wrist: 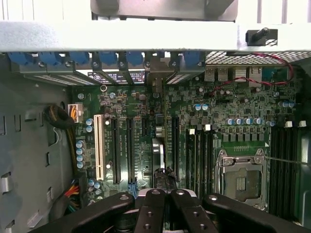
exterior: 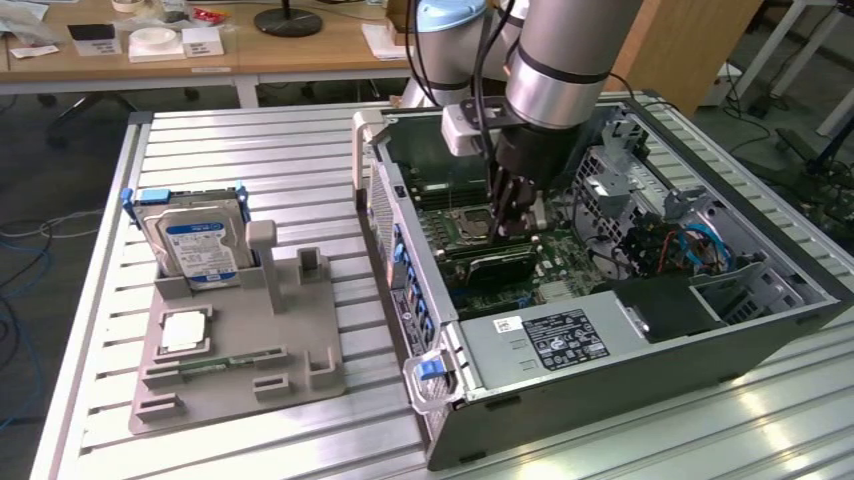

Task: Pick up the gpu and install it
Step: 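Press down on the gpu until it lock into place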

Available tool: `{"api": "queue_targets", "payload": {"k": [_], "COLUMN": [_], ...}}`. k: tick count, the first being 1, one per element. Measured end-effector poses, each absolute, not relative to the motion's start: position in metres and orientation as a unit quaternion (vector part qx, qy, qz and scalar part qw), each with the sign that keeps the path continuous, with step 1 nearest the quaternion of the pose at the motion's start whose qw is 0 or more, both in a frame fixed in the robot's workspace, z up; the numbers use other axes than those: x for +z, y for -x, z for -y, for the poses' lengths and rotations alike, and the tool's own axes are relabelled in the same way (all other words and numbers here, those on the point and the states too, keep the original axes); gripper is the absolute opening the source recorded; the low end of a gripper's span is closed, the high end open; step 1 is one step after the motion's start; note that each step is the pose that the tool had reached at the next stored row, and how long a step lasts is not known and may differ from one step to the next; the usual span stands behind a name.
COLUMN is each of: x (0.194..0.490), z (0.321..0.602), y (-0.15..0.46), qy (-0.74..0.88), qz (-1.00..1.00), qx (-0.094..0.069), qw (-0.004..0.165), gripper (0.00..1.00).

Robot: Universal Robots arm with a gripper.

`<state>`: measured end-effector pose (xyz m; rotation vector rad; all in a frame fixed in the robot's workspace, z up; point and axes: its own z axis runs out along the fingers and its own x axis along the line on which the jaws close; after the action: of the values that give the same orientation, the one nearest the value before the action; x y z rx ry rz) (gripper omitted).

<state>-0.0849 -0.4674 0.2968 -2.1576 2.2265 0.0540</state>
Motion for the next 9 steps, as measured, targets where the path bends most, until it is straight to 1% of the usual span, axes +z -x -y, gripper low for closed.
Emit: {"api": "queue_targets", "payload": {"k": [9], "x": [0.2941], "z": [0.4674], "y": [0.0849], "qy": [0.696], "qz": [-0.718], "qx": [0.017], "qw": [0.020], "gripper": [0.11]}}
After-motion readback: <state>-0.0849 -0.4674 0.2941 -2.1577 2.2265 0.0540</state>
